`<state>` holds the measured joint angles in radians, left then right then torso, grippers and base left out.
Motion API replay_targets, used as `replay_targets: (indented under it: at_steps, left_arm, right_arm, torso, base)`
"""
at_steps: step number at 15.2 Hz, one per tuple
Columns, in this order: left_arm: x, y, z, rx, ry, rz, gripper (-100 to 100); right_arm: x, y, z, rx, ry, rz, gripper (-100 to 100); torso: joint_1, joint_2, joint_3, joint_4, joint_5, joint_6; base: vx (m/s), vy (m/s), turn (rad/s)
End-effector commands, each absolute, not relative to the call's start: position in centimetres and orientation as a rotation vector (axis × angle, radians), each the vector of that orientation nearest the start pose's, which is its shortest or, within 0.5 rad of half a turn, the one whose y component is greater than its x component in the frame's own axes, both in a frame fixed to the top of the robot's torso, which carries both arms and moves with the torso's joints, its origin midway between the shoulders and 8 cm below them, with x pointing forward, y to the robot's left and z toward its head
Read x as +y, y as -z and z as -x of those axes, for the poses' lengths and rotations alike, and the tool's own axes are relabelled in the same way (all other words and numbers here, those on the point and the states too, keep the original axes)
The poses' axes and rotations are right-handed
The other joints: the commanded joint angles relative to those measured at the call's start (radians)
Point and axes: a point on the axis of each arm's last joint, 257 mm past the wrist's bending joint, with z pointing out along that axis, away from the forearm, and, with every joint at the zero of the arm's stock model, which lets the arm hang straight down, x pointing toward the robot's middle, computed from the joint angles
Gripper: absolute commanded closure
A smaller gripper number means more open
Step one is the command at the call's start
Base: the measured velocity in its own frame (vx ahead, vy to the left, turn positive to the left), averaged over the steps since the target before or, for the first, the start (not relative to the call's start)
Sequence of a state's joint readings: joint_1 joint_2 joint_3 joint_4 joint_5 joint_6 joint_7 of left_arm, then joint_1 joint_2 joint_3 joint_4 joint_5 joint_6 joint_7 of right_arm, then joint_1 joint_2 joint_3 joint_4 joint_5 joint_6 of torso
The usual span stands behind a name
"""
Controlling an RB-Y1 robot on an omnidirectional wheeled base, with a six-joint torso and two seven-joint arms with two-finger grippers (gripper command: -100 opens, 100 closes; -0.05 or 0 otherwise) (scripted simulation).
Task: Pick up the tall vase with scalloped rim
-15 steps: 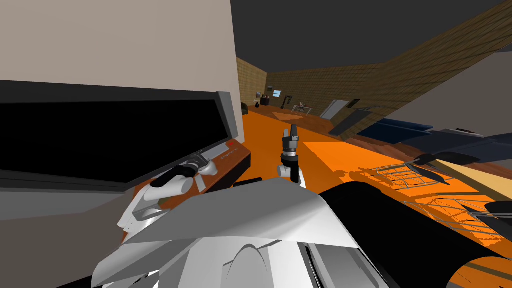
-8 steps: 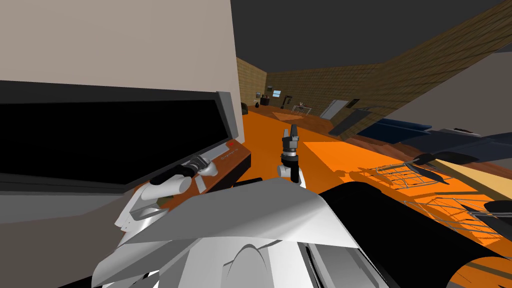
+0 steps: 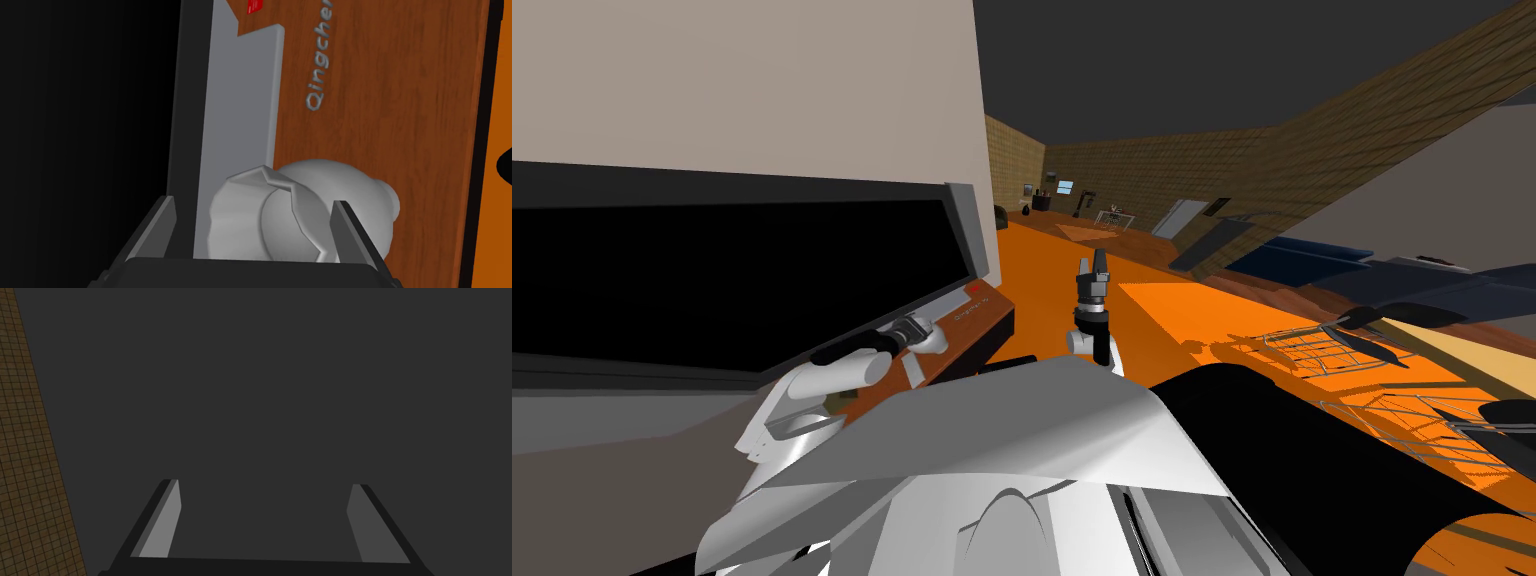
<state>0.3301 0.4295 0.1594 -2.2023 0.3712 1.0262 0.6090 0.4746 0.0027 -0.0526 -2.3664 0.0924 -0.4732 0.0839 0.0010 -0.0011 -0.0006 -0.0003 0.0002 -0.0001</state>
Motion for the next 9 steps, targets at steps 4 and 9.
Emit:
replay_targets:
  at_steps: [4,9]
  left_arm:
    - [36.9,28.8,-37.4,1.180,0.880,2.275,-100]
    - [36.9,29.9,-36.1,1.158,0.822,2.377,-100]
  right_arm:
    - [-27.9,-6.5,-33.0,0.619,-1.134,-0.501,0]
    - [-27.9,-6.5,-33.0,0.619,-1.134,-0.501,0]
  torso:
    - [0.000,0.000,0.000,0.000,0.000,0.000]
    - [0.000,0.000,0.000,0.000,0.000,0.000]
  base:
    - [0.014,0.013,-0.006]
    - [0.014,0.015,-0.007]
